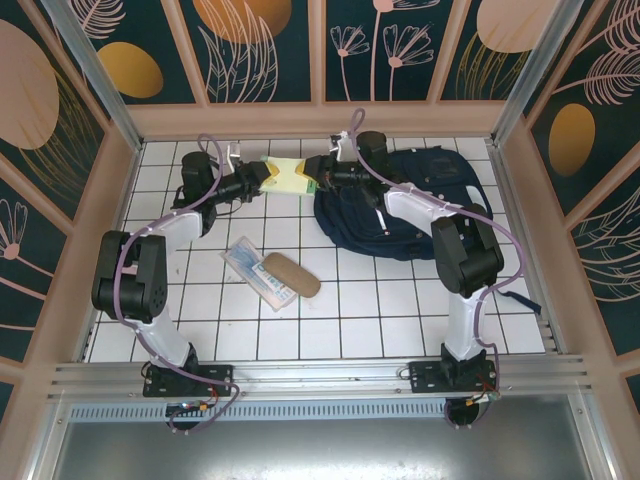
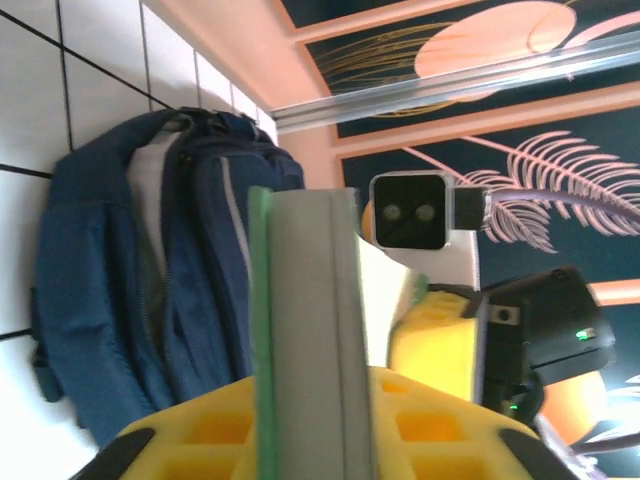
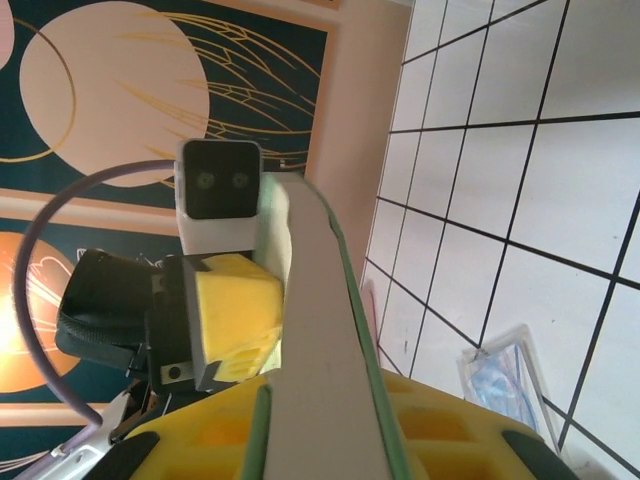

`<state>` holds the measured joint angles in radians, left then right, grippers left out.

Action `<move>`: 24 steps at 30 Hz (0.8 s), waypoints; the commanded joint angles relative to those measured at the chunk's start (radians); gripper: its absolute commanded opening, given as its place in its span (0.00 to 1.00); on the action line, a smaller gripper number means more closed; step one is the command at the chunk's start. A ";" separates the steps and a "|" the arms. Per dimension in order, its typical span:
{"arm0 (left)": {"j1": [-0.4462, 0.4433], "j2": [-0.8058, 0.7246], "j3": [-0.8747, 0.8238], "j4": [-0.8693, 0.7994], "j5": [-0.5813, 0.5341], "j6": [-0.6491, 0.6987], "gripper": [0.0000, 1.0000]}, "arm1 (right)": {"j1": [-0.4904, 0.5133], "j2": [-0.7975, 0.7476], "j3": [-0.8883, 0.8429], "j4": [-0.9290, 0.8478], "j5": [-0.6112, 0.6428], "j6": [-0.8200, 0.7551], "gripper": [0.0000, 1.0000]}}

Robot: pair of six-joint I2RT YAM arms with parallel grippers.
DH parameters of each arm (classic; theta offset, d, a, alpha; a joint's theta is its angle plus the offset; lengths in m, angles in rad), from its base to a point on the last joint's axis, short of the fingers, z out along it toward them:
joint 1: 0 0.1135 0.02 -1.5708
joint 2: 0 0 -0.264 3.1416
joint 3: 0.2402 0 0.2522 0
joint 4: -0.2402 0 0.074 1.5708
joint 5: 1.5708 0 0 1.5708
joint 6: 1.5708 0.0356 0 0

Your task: Pack books, pencil case, and school supplies into a backpack

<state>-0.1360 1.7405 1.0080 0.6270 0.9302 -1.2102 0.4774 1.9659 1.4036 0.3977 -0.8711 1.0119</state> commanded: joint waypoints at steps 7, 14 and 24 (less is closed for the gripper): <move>0.022 -0.050 -0.017 0.021 -0.012 -0.001 0.05 | -0.039 -0.078 0.045 -0.367 0.140 -0.306 0.47; 0.022 -0.052 -0.018 -0.013 -0.019 0.027 0.05 | -0.044 -0.103 0.172 -0.874 0.663 -0.587 0.50; 0.022 -0.046 -0.022 -0.054 -0.027 0.061 0.06 | 0.041 -0.030 0.196 -1.062 1.014 -0.737 0.53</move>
<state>-0.1223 1.7321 0.9878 0.5625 0.9005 -1.1786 0.4828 1.9038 1.5711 -0.5579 -0.0132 0.3492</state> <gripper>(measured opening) 0.182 0.526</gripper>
